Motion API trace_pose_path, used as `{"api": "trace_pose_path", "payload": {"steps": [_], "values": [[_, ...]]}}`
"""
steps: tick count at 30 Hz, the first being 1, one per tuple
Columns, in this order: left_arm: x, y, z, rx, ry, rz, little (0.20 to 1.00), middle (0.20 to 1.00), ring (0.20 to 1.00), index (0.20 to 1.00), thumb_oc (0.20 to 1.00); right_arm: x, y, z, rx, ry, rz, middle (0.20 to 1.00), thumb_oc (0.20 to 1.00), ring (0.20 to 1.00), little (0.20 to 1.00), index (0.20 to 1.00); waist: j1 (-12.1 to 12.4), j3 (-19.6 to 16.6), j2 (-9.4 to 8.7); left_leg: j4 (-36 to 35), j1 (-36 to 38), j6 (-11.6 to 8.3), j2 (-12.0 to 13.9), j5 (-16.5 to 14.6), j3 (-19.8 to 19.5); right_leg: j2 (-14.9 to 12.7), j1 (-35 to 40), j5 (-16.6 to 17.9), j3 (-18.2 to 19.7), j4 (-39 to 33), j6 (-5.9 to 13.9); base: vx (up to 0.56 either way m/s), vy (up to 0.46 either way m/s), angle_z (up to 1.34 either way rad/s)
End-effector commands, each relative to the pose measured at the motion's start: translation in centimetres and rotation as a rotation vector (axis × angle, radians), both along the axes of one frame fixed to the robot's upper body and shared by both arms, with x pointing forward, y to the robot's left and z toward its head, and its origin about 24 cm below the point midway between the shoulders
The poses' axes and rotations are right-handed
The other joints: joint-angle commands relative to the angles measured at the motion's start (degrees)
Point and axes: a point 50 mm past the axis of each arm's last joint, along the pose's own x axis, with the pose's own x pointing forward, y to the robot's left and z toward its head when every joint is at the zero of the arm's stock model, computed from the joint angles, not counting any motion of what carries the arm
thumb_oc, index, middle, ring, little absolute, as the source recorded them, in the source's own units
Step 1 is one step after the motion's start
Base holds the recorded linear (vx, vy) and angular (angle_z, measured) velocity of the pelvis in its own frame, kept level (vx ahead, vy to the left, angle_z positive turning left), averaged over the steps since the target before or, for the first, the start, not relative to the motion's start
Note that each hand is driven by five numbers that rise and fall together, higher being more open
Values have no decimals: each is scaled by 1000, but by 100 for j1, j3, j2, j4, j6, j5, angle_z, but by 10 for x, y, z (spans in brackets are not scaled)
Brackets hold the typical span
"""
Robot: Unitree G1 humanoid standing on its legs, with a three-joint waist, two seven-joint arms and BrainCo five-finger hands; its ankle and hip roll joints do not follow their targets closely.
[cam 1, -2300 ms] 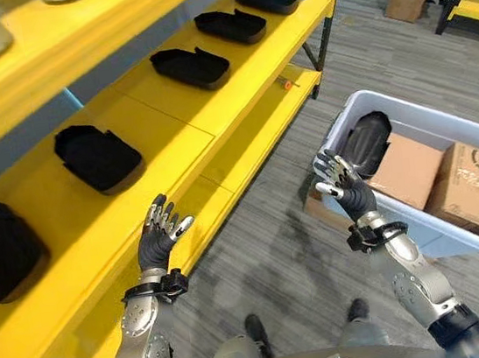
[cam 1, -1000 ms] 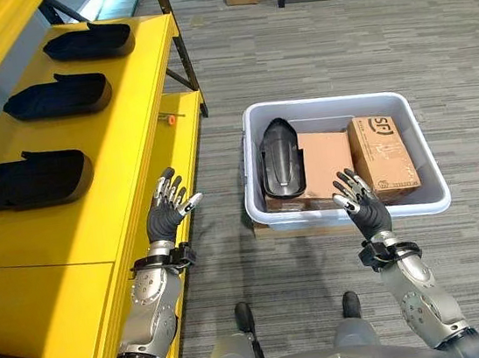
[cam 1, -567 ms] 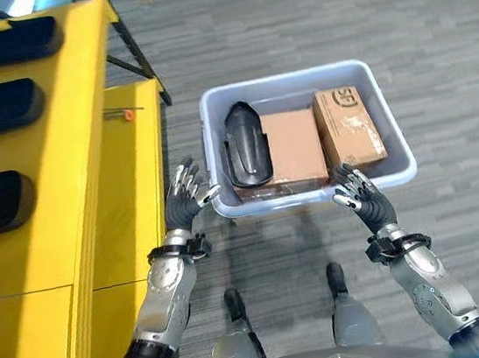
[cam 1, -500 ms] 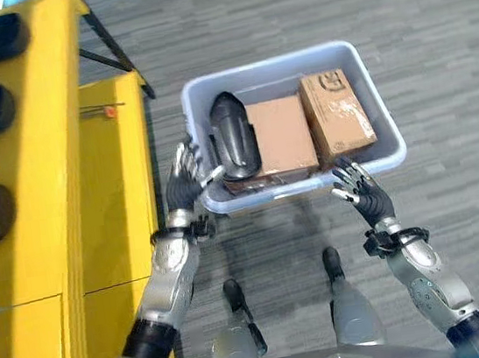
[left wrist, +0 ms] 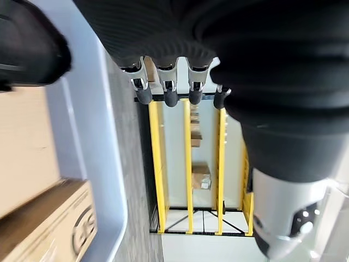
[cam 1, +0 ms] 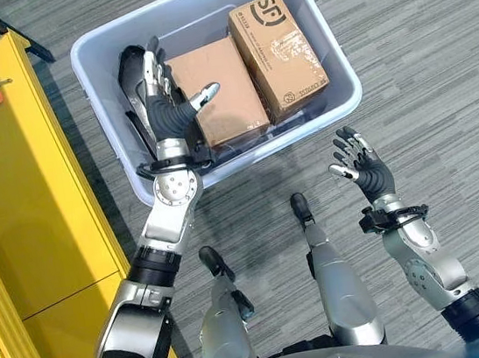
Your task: Move parts from the plastic box to the shelf.
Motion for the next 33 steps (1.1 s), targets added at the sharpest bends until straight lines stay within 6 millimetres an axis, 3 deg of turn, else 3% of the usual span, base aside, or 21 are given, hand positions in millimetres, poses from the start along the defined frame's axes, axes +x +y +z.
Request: {"api": "trace_pose_path", "payload": {"steps": [1,7,8,9,12,13,20,25,29,33], "values": [[-3,20,5,67,-71,115,1000,1000,1000,1000,1000,-1,6,21,55,-128,5,1000,1000,1000,1000,1000,76,-400,-338,278,162,-396,480,-116,-147,-396,-213,-239,-98,584,301,7,-1,-9],[3,29,7,32,-68,223,1000,1000,1000,1000,1000,-5,7,16,71,-113,12,1000,1000,1000,1000,1000,33,-397,-397,255,109,-429,515,-77,-138,-344,-283,-218,-103,536,279,16,-3,-4],[3,29,6,32,-66,221,1000,1000,1000,1000,1000,-5,7,16,71,-112,10,1000,1000,1000,1000,1000,34,-423,-372,222,181,-470,495,-203,-188,-365,-216,-332,-128,529,313,0,0,0],[5,31,6,19,-63,247,1000,1000,1000,1000,1000,-6,7,16,65,-110,14,1000,1000,1000,1000,1000,22,-388,-414,239,107,-436,518,-68,-154,-344,-280,-214,-109,522,276,0,0,0],[10,37,4,3,-44,309,1000,1000,1000,1000,1000,-7,7,15,72,-107,17,1000,1000,1000,1000,1000,9,-384,-453,239,60,-446,521,-58,-165,-339,-319,-202,-116,513,275,-10,-3,-1],[11,37,2,-5,-34,312,1000,1000,1000,1000,1000,-6,7,15,71,-106,16,1000,1000,1000,1000,1000,7,-408,-442,199,115,-492,503,-171,-217,-355,-269,-309,-143,497,307,66,21,-1],[37,54,-10,-64,124,380,1000,1000,1000,1000,1000,-8,9,14,69,-98,37,1000,1000,1000,1000,1000,-122,-374,-604,193,-22,-511,515,-139,-238,-302,-426,-252,-123,497,302,0,4,1],[60,87,-24,-127,345,469,1000,1000,1000,1000,1000,-7,13,14,59,-91,76,1000,1000,1000,1000,1000,-297,-337,-743,241,-190,-556,568,-84,-222,-200,-651,-208,-30,516,292,-18,3,-9],[68,115,-14,-42,483,540,1000,1000,1000,1000,1000,-6,15,13,44,-81,116,1000,1000,1000,1000,1000,-446,-341,-854,282,-216,-581,609,-119,-135,-87,-776,-156,100,532,307,-11,27,-10],[72,114,-8,76,516,533,1000,1000,1000,1000,1000,-6,14,13,35,-78,134,1000,1000,1000,1000,1000,-469,-302,-855,306,-196,-592,617,-127,-95,-76,-793,-156,144,540,307,-3,28,-11]]}}
